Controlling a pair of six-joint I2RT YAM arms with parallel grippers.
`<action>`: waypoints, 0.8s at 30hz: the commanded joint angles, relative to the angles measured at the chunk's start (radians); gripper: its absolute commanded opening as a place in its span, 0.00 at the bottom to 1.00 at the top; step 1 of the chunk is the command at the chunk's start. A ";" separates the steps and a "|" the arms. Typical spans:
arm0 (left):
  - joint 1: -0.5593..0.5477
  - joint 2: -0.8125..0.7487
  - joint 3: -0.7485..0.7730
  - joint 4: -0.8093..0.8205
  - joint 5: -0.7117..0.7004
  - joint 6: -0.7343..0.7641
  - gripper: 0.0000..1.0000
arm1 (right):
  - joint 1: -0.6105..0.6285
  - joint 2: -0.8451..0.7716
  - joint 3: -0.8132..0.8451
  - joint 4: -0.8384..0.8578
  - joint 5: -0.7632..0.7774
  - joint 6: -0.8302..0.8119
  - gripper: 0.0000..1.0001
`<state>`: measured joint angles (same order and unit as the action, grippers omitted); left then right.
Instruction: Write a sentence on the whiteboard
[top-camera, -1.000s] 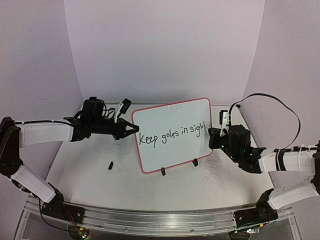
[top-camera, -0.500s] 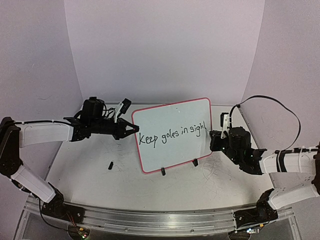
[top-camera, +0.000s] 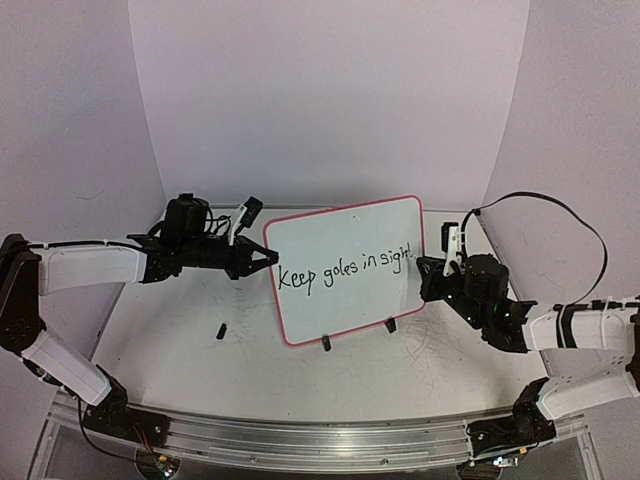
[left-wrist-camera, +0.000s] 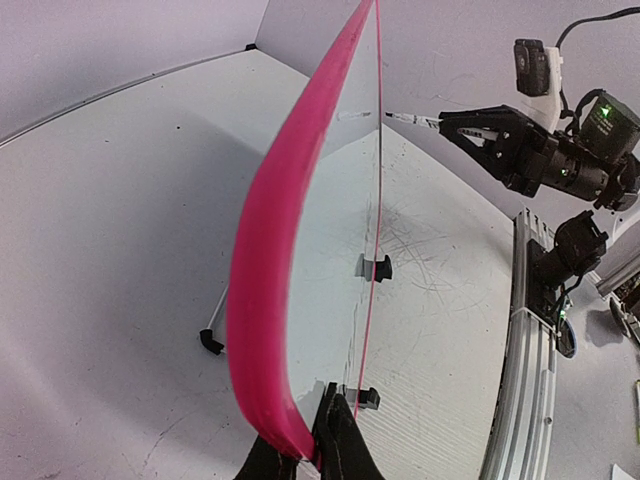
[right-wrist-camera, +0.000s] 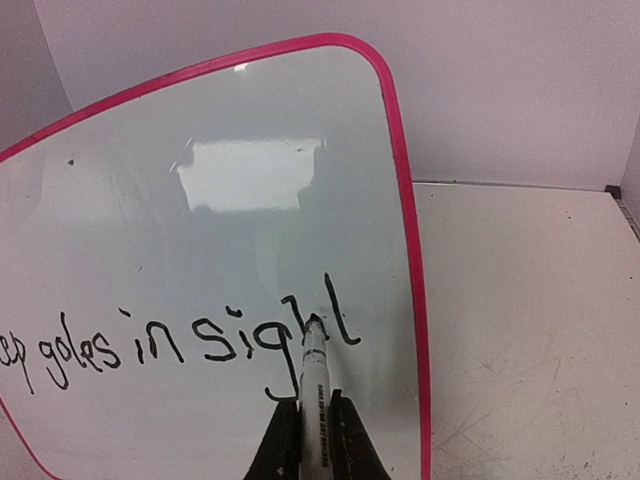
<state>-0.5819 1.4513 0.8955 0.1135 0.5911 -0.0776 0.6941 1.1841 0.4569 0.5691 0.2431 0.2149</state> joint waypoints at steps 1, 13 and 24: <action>0.017 -0.010 0.022 -0.003 -0.165 0.110 0.00 | -0.005 0.043 0.055 0.049 -0.013 -0.013 0.00; 0.017 -0.011 0.023 -0.003 -0.163 0.111 0.00 | -0.005 0.063 0.057 0.046 0.059 -0.002 0.00; 0.017 -0.008 0.025 -0.003 -0.162 0.110 0.00 | -0.005 0.013 0.039 0.015 0.106 0.010 0.00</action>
<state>-0.5819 1.4513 0.8955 0.1127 0.5900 -0.0780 0.6941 1.2411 0.4850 0.5730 0.3259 0.2205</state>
